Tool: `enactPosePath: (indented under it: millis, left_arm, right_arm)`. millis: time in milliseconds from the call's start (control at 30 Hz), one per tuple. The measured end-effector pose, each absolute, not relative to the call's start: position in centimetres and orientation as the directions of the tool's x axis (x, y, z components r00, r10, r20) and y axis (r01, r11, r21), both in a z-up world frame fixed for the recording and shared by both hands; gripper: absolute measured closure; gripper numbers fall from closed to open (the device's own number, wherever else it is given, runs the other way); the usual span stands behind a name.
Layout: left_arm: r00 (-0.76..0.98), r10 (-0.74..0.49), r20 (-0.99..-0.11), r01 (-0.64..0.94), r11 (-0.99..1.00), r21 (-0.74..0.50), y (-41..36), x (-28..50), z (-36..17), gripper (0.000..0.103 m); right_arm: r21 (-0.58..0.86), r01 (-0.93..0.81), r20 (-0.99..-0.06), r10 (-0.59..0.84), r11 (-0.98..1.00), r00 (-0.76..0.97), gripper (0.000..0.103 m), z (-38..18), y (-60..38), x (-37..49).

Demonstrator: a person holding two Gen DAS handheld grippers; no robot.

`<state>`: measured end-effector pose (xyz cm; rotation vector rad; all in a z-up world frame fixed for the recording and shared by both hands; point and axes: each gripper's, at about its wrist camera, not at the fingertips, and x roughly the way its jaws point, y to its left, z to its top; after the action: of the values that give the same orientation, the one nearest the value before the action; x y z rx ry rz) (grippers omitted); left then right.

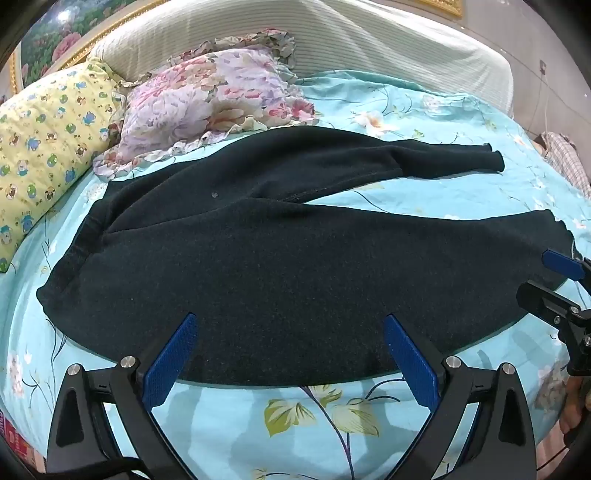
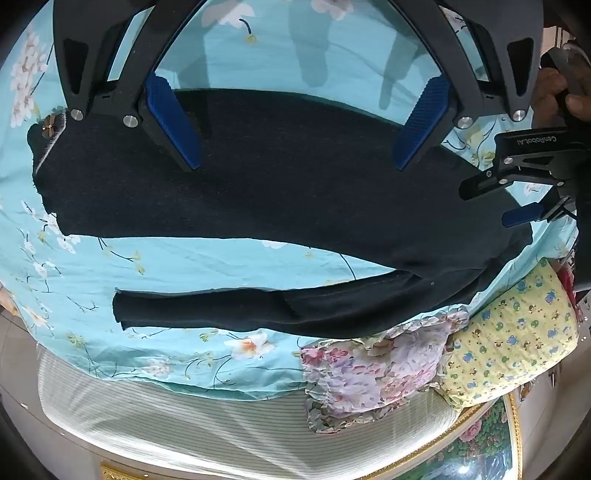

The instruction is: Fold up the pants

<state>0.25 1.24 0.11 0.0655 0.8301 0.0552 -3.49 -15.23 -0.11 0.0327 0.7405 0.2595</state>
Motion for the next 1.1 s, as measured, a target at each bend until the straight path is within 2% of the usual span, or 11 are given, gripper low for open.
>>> enactPosePath:
  millis: [767, 1100]
  left_arm:
    - [0.674, 0.068, -0.735, -0.021, 0.997, 0.073, 1.43, 0.29, 0.01, 0.003]
    - [0.673, 0.065, -0.737, -0.020, 0.997, 0.070, 1.41, 0.25, 0.08, 0.003]
  right_arm:
    - [0.127, -0.227, -0.660, 0.253, 0.966, 0.707, 0.000, 0.29, -14.74, -3.44]
    - [0.078, -0.223, -0.673, 0.216, 0.972, 0.708, 0.000, 0.23, -14.52, -3.52]
